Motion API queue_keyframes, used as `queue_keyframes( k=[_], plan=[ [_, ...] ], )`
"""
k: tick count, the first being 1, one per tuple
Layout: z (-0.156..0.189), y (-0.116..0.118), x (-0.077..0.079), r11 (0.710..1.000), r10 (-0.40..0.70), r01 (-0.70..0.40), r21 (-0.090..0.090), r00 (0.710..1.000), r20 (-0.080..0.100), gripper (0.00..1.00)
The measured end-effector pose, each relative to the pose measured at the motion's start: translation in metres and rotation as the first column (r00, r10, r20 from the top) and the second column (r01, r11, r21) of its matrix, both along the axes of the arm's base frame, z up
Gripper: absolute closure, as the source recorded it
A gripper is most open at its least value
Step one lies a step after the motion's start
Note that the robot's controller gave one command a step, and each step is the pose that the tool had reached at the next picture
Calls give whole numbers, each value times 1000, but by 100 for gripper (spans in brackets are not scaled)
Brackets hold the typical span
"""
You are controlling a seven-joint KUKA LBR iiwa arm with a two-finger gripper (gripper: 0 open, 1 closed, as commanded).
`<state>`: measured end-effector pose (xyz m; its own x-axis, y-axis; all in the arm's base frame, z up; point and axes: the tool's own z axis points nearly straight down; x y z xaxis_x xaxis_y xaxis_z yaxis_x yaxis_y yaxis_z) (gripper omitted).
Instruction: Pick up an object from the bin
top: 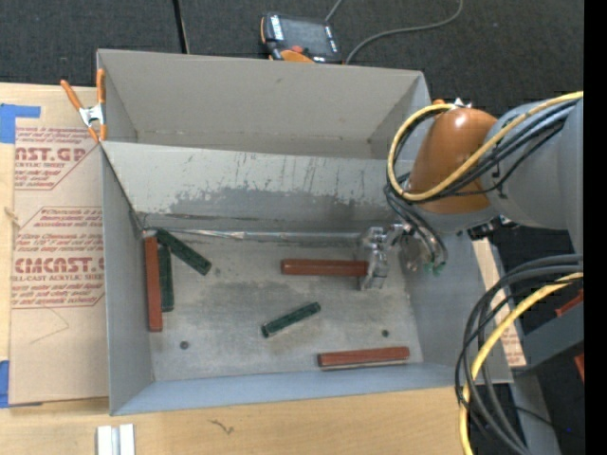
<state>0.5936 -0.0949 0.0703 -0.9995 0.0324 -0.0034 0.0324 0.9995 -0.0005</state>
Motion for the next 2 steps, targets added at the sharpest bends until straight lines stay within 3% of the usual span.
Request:
queue_keyframes(
  k=[1,2],
  plan=[
    [146,12,-22,999,41,-41,-1,999,7,100],
    [141,12,-23,999,42,-42,0,999,0,0]
  ],
)
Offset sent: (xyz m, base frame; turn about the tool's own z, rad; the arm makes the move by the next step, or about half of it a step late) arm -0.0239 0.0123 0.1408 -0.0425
